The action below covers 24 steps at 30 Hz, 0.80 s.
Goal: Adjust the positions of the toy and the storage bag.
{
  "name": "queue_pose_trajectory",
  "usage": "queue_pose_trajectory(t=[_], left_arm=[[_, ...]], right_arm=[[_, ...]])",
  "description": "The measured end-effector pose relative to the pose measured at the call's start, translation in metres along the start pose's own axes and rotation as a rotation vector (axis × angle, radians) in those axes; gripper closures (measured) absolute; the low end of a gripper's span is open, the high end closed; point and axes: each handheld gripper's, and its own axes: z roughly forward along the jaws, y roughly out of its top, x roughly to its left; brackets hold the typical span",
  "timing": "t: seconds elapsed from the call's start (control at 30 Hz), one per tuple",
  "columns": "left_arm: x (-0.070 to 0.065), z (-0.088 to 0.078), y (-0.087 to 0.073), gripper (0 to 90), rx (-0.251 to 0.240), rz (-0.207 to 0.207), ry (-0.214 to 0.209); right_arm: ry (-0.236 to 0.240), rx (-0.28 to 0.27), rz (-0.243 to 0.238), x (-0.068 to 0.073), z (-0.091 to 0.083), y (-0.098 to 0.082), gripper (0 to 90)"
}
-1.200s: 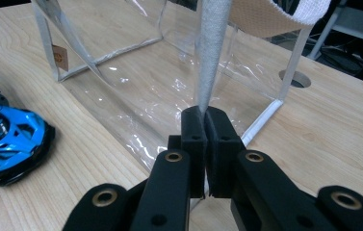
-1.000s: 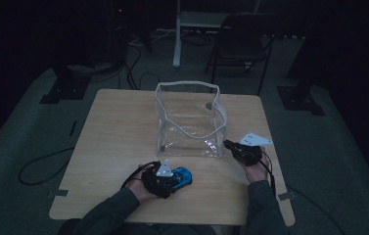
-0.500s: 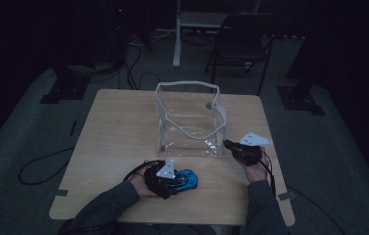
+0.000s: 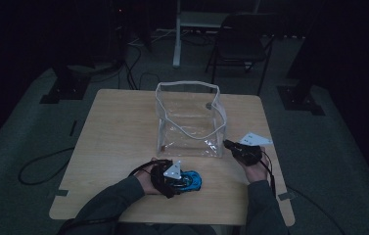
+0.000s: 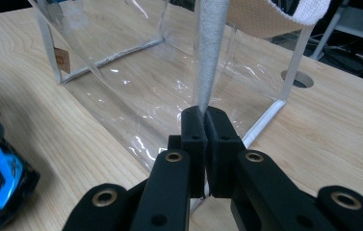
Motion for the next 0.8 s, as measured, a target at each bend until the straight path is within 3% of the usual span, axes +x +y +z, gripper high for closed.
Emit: queue_pose_trajectory(t=[0.07, 0.3, 0.5, 0.6, 0.67, 0.8], left_arm=[[-0.001, 0.005, -0.002, 28.1, 0.021, -0.002, -0.015], [0.003, 0.004, -0.006, 24.0, 0.0, -0.042, -0.048], [0.004, -0.019, -0.003, 21.7, -0.122, -0.089, -0.06], [0.007, -0.033, -0.004, 21.7, -0.176, -0.105, -0.015], [0.011, -0.043, -0.007, 21.8, -0.23, -0.139, 0.024], [0.022, -0.064, -0.02, 28.8, -0.336, -0.232, 0.196]], right_arm=[[0.0, 0.0, -0.001, 0.0, 0.0, 0.0, 87.7], [0.0, 0.004, 0.0, -0.001, 0.0, 0.0, 87.3], [-0.005, 0.016, 0.0, -0.002, 0.001, -0.003, 87.5], [-0.006, 0.017, 0.001, -0.002, 0.001, -0.003, 87.7], [-0.006, 0.017, 0.001, -0.002, 0.001, -0.003, 87.7], [-0.006, 0.015, 0.004, -0.002, 0.001, -0.003, 87.8]])
